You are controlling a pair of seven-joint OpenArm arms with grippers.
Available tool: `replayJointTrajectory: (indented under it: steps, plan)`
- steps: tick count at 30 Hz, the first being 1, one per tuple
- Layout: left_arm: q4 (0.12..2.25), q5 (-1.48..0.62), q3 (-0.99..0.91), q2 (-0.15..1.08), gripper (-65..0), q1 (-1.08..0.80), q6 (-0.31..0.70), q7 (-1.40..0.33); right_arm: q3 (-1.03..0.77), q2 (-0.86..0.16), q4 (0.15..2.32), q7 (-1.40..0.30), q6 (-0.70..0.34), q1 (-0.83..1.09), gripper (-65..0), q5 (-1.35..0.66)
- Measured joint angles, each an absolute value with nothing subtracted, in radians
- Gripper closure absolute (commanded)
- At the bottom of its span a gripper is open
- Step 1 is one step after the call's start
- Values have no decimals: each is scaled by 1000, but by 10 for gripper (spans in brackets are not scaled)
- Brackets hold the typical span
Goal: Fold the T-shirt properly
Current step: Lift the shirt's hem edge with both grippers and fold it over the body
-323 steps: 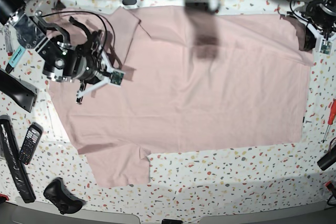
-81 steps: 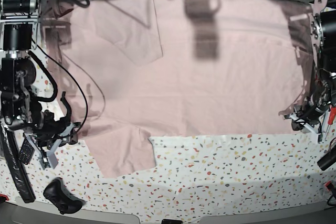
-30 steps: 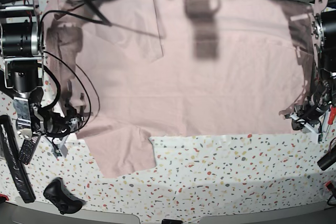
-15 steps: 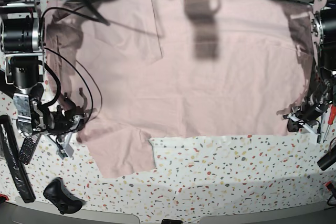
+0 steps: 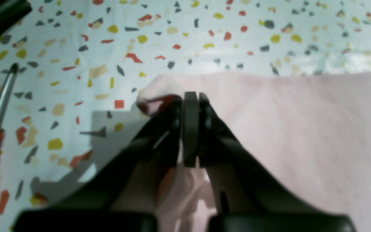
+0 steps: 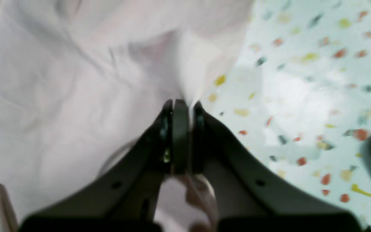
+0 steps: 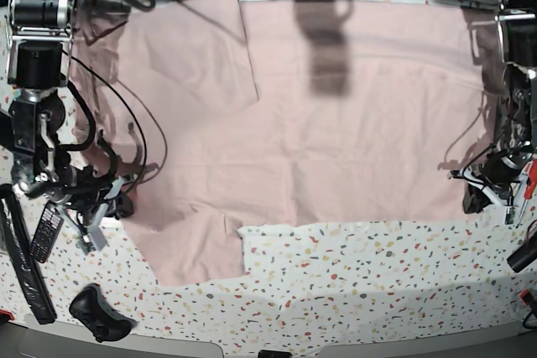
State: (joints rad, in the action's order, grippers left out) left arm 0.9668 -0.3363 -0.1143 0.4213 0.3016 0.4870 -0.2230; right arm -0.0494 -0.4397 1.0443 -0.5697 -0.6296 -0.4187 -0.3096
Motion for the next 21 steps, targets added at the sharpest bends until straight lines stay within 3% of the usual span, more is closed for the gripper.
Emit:
replayJointTrajectory:
  steps: [8,21]
  plan:
    - [1112,-440,-284,428,0,155,521,-300,-198,-438,1288,-606,-661,-212,0,-361]
    - [1322,-471,-433,421,0,-61,522,-300,-250,-440,1592,-607,-664,54,0,-388]
